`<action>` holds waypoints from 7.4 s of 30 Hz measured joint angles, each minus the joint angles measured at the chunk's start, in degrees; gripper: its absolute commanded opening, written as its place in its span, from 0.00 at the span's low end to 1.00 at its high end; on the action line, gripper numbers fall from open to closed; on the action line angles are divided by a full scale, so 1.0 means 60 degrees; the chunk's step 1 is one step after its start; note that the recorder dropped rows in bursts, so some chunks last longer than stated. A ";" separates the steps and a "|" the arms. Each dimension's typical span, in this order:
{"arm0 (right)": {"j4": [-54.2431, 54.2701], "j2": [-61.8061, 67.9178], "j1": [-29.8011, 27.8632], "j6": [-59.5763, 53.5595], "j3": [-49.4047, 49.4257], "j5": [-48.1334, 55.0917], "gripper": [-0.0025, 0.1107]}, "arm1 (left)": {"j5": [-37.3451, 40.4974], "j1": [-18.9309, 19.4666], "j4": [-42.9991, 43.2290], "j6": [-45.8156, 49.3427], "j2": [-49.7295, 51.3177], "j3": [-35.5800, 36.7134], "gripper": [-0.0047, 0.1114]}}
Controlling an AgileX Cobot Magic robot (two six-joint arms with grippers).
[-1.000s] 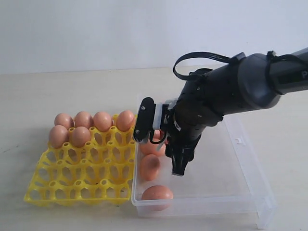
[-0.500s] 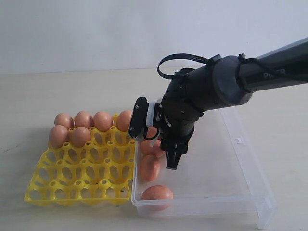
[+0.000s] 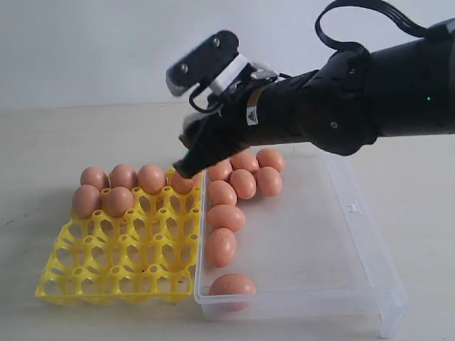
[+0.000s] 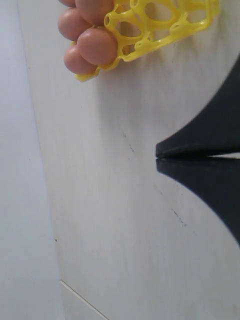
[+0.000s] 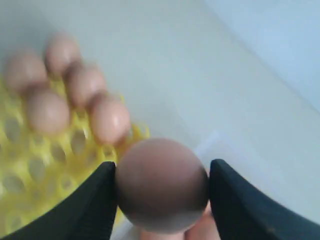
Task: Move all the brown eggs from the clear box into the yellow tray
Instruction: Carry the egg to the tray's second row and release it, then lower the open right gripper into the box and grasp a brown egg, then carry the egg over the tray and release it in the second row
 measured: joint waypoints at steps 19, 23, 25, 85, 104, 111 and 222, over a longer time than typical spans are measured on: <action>0.0162 0.3448 0.0998 0.2606 -0.0073 -0.5530 0.02 | 0.0000 0.0000 0.0000 0.0000 0.0000 0.0000 0.04; 0.0162 0.3664 0.0979 0.2648 -0.0540 -0.5299 0.02 | 0.0000 0.0000 0.0000 0.0000 0.0000 0.0000 0.04; 0.0222 0.3670 0.0979 0.2627 -0.0693 -0.5049 0.02 | 0.0000 0.0000 0.0000 0.0000 0.0000 0.0000 0.04; -0.3104 0.1447 -0.0659 0.8067 -0.1289 0.5503 0.58 | 0.0000 0.0000 0.0000 0.0000 0.0000 0.0000 0.04; -0.4066 0.3223 -0.1201 0.9903 -0.2216 0.4194 0.56 | 0.0000 0.0000 0.0000 0.0000 0.0000 0.0000 0.04; -0.3821 0.3878 -0.1240 0.9816 -0.2473 0.4229 0.21 | 0.0000 0.0000 0.0000 0.0000 0.0000 0.0000 0.04; 0.2664 0.1377 0.0698 -0.0557 0.1182 -0.4161 0.52 | 0.0000 0.0000 0.0000 0.0000 0.0000 0.0000 0.04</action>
